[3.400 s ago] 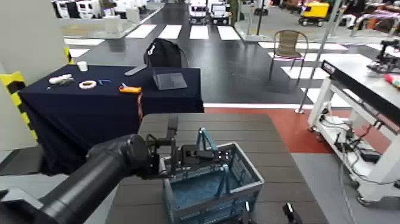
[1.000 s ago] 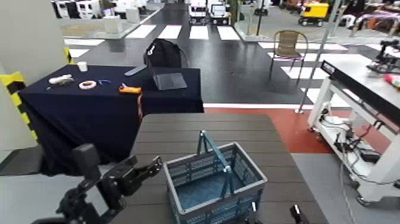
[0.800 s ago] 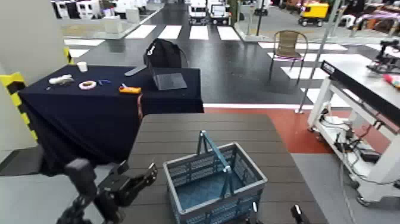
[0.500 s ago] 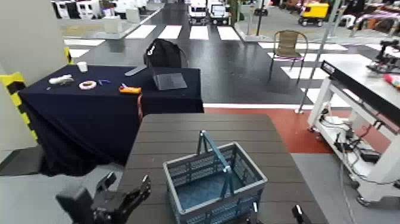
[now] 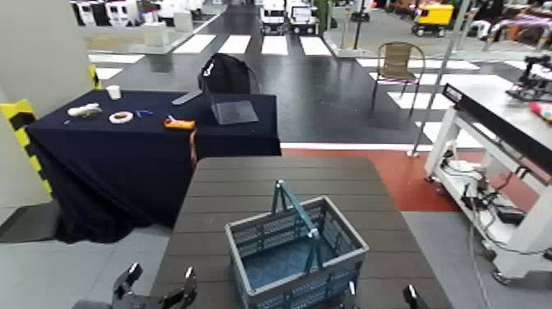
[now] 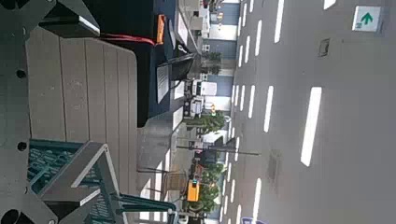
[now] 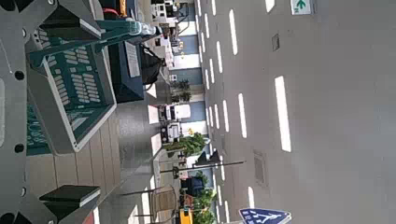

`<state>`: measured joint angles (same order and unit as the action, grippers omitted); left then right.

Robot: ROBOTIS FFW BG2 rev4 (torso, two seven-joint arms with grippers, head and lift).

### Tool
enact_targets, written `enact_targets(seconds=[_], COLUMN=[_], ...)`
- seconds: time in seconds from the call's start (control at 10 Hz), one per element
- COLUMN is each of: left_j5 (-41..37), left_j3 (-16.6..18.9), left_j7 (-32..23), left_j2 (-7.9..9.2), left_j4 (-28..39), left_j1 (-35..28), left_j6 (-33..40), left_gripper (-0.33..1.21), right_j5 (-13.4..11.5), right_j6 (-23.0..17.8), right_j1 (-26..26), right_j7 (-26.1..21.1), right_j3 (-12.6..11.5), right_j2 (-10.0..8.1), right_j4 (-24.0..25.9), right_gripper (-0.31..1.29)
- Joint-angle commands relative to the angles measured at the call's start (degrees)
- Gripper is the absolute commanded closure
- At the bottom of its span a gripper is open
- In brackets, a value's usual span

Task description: Place the crate on the table.

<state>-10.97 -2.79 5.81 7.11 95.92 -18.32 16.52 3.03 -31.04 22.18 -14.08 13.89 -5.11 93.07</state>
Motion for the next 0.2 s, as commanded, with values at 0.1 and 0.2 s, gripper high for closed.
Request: enact_targets(seconds=[0.1,0.2], left_j5=[0.86,0.86], left_j3=[-0.29,-0.29], left_j7=[-0.27,-0.27], left_j2=[0.01,0.01], left_j4=[0.06,0.06], left_j1=[-0.58,-0.58], left_j6=[1.32,1.41], left_gripper=[0.11,0.11], right_j5=[-0.66,-0.92], right_j6=[0.11,0.28], right_j1=[0.06,0.06], right_j7=[-0.16,-0.16], right_j3=[-0.35,-0.35], right_j2=[0.01,0.01], right_j4=[0.18,0.27], right_gripper=[0.13,0.13])
